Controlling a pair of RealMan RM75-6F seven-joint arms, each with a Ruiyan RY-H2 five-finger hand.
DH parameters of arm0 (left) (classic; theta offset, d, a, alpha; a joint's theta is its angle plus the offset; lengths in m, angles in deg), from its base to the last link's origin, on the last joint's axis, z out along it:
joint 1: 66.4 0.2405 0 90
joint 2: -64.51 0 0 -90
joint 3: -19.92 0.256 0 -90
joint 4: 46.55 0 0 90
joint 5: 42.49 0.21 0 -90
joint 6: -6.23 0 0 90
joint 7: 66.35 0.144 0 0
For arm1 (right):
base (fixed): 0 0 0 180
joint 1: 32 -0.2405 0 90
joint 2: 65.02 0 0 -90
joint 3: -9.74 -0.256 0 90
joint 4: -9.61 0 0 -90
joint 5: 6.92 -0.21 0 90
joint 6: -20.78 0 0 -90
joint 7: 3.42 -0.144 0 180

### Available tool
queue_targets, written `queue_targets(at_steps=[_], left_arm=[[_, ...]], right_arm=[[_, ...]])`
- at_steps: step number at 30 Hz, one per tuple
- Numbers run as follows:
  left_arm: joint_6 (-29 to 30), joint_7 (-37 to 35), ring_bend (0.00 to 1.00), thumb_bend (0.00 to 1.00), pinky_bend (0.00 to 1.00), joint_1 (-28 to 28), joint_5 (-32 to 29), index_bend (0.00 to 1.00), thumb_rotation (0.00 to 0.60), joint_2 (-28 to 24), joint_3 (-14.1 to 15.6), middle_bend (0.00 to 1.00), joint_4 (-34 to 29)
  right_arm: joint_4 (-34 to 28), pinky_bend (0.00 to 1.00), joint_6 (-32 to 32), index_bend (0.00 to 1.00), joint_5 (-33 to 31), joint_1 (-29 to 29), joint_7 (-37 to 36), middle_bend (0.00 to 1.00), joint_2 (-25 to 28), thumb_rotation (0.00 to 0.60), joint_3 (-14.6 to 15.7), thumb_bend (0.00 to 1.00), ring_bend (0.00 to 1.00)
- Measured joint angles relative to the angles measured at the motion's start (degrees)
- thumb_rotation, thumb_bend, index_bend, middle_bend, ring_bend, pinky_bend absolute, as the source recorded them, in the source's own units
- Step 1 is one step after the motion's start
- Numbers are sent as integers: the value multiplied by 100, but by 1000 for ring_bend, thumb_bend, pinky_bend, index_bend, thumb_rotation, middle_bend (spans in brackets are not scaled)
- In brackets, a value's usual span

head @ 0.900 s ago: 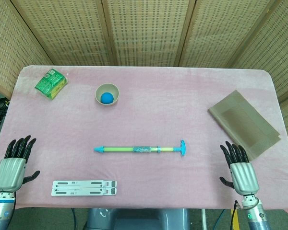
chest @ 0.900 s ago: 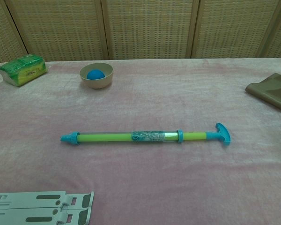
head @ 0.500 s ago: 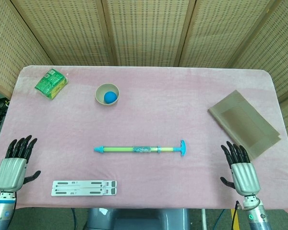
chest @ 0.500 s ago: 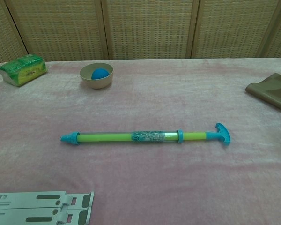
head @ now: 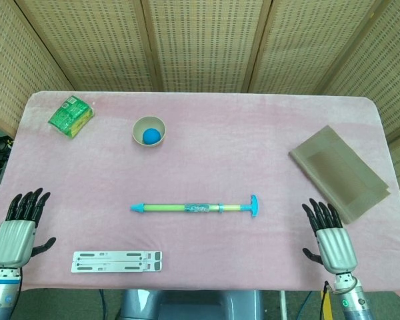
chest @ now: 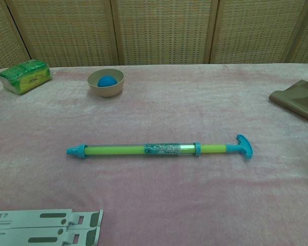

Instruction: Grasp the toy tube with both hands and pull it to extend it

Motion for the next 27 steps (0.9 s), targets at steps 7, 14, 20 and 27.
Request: queue_targets(at_steps=[7,14,20,27], left_arm=[[-29,37,0,138,0,-11,-22,0,600,39,-10,0,31],[-12,-75,0,139,0,-8,-110,0,600,22,-81,0,49],[-40,-155,0,139,0,-17,-149,0,600,-2,-100,0,58],[-97,-268,0,139,0,-32,-223,0,600,-43,-129,0,64]], right_arm=[[-132,457,35,268,220,-202,154,621,-235,600,-176,157,647],[-363,556,-405,428,-69,-688,949,920,-687,600,-659,257,923],[-334,584,-880,457,-718,-1058,1587,974,-1235,600,-964,405,973],[10,586,-1269,463,-1472,-1388,2168,986,-1932,600,-1136,501,984]])
